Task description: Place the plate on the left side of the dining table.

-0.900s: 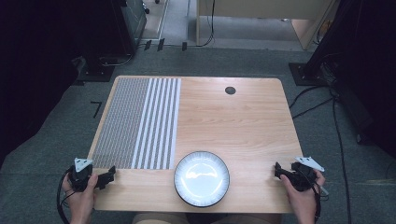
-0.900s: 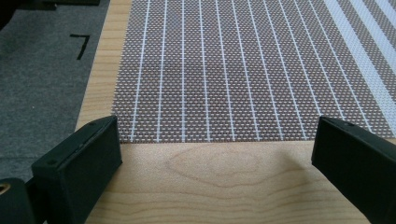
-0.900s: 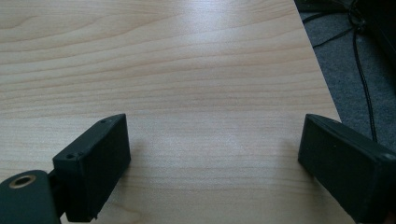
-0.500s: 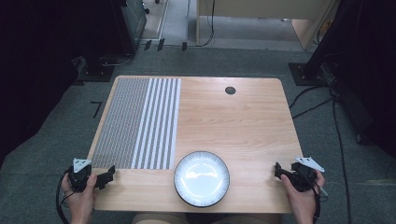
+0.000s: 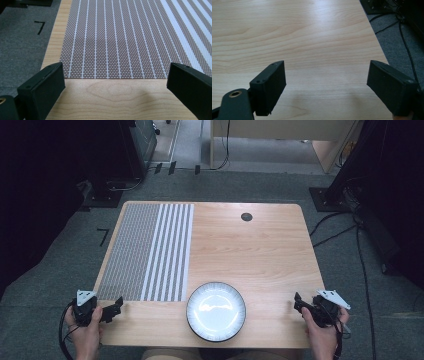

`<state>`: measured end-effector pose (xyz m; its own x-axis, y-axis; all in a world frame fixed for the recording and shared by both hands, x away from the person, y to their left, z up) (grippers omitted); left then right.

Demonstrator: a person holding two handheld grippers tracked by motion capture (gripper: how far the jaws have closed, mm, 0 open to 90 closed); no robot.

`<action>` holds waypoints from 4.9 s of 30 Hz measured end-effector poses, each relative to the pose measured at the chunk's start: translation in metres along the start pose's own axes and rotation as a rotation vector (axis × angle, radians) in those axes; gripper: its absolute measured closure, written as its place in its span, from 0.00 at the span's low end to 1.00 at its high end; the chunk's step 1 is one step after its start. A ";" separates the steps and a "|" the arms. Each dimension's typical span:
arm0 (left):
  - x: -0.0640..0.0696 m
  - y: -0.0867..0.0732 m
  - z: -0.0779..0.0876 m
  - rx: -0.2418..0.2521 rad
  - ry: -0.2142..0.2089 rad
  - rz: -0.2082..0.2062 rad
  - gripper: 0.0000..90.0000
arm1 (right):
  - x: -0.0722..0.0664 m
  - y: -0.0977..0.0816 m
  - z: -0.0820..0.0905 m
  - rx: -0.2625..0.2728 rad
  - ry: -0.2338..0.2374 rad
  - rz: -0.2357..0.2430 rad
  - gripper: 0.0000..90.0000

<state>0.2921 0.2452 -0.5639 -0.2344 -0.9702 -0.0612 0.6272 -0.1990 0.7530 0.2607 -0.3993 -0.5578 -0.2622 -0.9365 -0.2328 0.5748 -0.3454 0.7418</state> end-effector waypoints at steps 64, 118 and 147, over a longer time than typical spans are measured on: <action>0.186 0.090 -0.005 0.111 -0.334 -0.183 0.02 | -0.155 -0.002 0.019 -0.014 0.320 -0.014 0.20; 0.242 0.050 0.001 0.034 -0.455 -0.315 0.72 | -0.179 -0.052 0.032 -0.200 0.485 -0.047 0.99; 0.264 0.047 0.006 0.017 -0.543 -0.306 0.61 | -0.166 -0.035 0.042 -0.158 0.482 -0.011 0.98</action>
<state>0.2553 -0.0190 -0.5408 -0.7490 -0.6597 0.0625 0.4606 -0.4504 0.7648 0.2516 -0.2292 -0.5183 0.0974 -0.8413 -0.5317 0.6937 -0.3256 0.6424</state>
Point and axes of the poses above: each handheld gripper's, and its own axes: z roughly backward along the jaws, y roughly out of its top, x roughly to its right, the point moved 8 cm from there along -z, roughly forward along the jaws, and after that the axes turned 12 degrees about -z, right-handed, at the moved point
